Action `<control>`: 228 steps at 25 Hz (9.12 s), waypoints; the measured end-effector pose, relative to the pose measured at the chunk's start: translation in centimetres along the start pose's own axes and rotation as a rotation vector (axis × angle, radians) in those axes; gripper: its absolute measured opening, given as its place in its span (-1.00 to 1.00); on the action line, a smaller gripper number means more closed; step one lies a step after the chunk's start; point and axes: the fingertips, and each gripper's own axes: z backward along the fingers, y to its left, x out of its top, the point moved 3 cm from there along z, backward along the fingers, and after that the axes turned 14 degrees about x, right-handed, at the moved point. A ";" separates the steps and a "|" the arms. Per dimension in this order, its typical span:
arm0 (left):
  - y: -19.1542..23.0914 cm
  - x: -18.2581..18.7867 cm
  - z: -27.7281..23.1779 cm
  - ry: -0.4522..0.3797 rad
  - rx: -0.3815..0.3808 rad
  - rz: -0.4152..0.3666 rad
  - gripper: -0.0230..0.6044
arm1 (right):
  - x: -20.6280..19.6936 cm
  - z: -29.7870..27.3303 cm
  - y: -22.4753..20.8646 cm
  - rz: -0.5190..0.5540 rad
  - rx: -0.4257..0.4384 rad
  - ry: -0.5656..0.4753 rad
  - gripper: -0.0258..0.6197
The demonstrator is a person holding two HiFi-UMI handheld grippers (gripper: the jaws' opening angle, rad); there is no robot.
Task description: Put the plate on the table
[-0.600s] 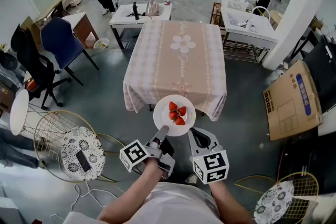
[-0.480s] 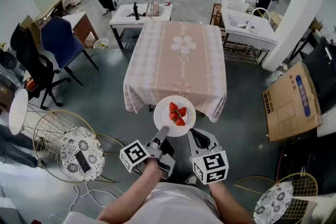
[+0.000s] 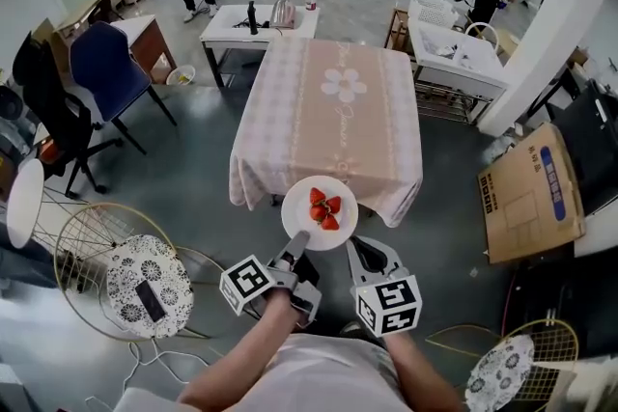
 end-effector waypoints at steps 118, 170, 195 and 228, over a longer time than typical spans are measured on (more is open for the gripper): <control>-6.8 26.5 -30.8 0.286 0.068 -0.105 -0.88 | 13.0 -29.6 -21.7 -0.172 -0.208 0.038 -0.91; -6.2 19.8 -47.4 0.186 0.285 -0.115 -0.88 | 9.6 -32.2 -40.1 -0.280 0.055 0.108 -0.91; -3.5 19.1 -50.8 0.162 0.385 -0.172 -0.88 | 7.2 -34.3 -42.4 -0.314 0.154 0.151 -0.91; -2.8 19.8 -50.5 0.292 0.681 -0.657 -0.59 | 6.7 -34.5 -42.6 -0.319 0.193 0.158 -0.91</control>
